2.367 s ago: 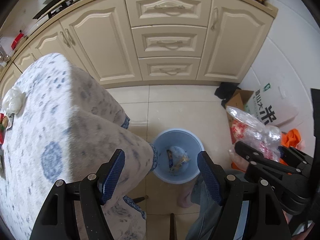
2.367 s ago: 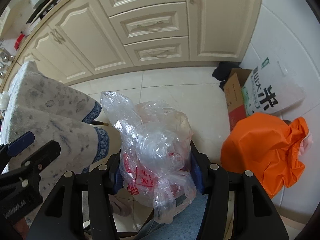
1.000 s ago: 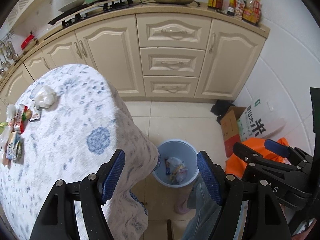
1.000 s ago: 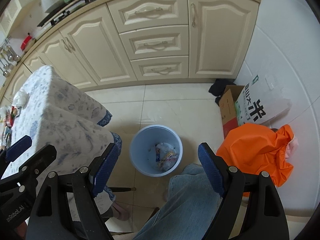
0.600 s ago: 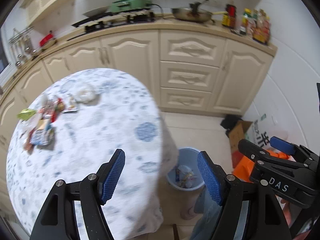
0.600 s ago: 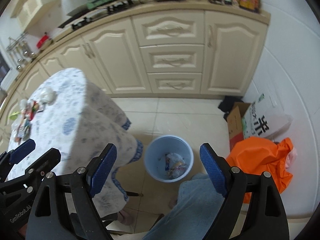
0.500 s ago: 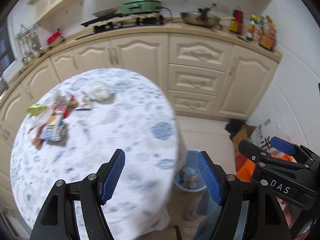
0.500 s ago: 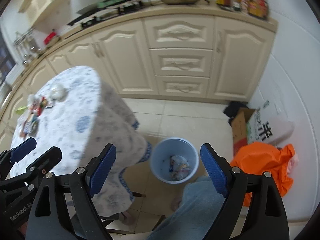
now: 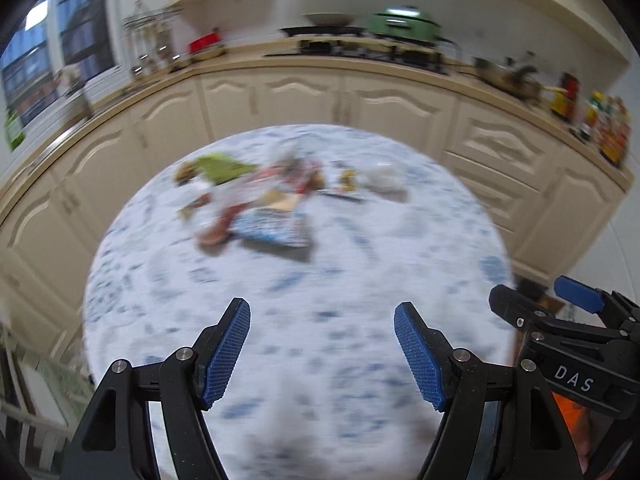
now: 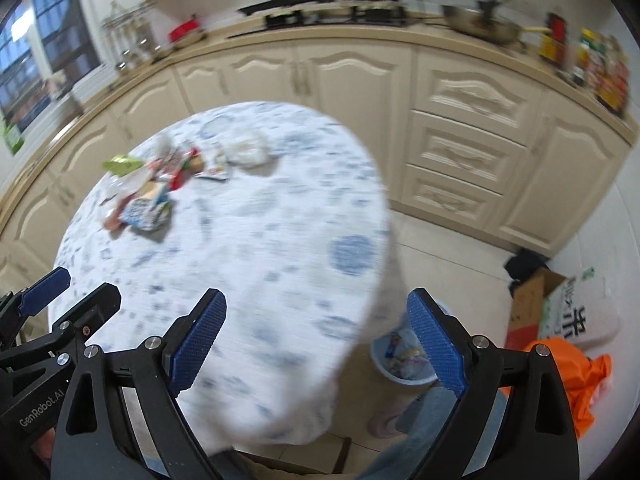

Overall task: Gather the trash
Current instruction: 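Move both open tools back from the bin to the table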

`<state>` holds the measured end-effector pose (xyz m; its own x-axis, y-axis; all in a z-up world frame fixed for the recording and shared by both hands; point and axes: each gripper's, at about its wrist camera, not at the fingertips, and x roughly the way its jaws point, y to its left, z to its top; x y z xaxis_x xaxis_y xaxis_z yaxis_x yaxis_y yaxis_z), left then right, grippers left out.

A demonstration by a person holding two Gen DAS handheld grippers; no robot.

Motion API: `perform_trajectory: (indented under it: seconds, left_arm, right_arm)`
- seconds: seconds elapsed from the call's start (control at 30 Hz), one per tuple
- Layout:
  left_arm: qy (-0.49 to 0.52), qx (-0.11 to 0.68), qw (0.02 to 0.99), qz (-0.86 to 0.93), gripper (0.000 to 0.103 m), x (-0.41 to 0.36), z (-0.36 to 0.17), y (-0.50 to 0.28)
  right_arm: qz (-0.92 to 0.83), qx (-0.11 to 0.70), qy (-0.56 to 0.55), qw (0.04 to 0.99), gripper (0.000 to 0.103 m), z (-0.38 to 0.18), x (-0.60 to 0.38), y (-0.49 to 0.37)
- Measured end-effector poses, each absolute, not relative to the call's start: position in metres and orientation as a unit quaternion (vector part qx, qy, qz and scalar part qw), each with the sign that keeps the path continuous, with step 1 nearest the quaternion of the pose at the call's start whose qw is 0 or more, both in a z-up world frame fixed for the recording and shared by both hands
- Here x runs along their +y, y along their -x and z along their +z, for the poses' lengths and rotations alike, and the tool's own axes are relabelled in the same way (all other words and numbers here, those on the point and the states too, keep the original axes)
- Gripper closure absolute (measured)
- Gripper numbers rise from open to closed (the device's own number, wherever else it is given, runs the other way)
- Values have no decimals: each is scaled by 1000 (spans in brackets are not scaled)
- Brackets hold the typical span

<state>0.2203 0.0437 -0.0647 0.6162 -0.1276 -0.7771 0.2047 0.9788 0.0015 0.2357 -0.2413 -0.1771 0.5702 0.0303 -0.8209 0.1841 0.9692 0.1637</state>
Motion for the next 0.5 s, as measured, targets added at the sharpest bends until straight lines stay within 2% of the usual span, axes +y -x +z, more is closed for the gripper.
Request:
perform_trajectory:
  seconds: [0.5]
  left_arm:
    - [0, 459, 888, -15, 32, 160, -87, -304]
  right_arm:
    - [44, 507, -52, 859, 9, -199, -110, -356]
